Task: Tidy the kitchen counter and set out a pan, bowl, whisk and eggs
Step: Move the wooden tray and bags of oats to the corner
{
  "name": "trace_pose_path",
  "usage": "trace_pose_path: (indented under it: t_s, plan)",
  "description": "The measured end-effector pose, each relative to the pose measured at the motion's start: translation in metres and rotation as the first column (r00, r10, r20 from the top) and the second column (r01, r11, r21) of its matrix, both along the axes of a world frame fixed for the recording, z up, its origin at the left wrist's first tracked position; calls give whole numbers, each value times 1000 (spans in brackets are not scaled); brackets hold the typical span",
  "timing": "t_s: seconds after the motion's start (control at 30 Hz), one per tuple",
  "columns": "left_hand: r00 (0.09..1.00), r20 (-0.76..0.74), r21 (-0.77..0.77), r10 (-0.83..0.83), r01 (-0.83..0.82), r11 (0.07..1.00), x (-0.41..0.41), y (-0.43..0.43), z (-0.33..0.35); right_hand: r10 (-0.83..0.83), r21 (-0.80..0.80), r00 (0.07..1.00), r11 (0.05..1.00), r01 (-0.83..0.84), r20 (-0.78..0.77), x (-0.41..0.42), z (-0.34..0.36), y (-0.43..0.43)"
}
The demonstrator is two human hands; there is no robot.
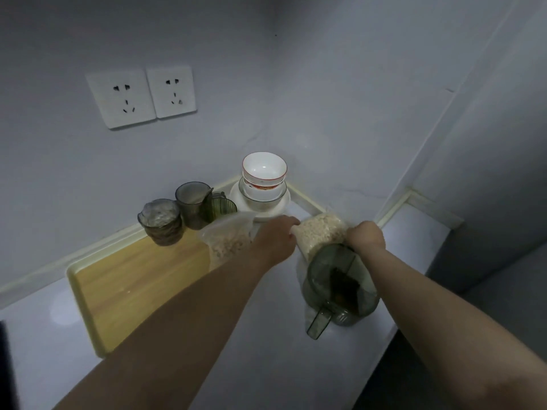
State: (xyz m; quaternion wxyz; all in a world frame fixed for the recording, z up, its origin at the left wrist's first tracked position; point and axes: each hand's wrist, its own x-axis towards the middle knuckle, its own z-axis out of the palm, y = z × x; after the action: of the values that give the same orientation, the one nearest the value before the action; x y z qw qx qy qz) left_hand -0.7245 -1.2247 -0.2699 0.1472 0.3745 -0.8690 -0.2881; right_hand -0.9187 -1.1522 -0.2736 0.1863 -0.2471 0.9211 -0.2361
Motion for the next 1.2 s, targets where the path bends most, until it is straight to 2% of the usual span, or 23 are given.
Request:
trace_pose_path:
  t_s: [0.07,0.1,0.17,0.2,0.23,0.3,0.4,0.57,0.7,0.8,1.0,1.2]
  plan:
    - [997,-14,299,80,-72,951,-18,-3,-14,-4,91,995,996,-5,100,-14,-9,0]
    - [991,-21,466,134,-109,878,-24,-4,-21,7,107,990,994,-23,143,-19,-12,-1]
    - [968,-28,741,248,-146,655,-34,-3,-32,23,74,968,996,-42,250,-29,-16,-5]
    - [955,-19,829,297,-151,538,-37,-2,-36,14,41,949,999,-29,316,-32,-16,-7]
    - [943,-9,883,334,-149,445,-41,-2,-39,-5,-4,922,1000,7,386,-36,-17,-9]
    - [917,-12,938,399,-128,323,-45,-1,-43,-73,-57,844,991,121,532,-36,-14,-8]
    - [887,-45,972,460,-68,226,-49,-2,-47,-86,-53,764,986,155,639,-38,-18,-13]
    - [854,-74,984,515,-20,176,-53,-8,-46,-77,-124,651,958,257,755,-40,-16,-23]
    - [835,-82,988,544,-4,156,-53,-7,-44,-37,-189,623,937,292,781,-29,-11,-32]
    - [819,-100,989,565,19,149,-49,-5,-38,60,-337,629,882,331,775,-18,-1,-38]
    - [839,-138,968,526,2,250,-33,-10,-12,247,-524,672,816,244,698,14,33,-48]
    - [832,-173,903,527,-80,423,-12,-8,23,311,-608,687,758,238,657,43,63,-43]
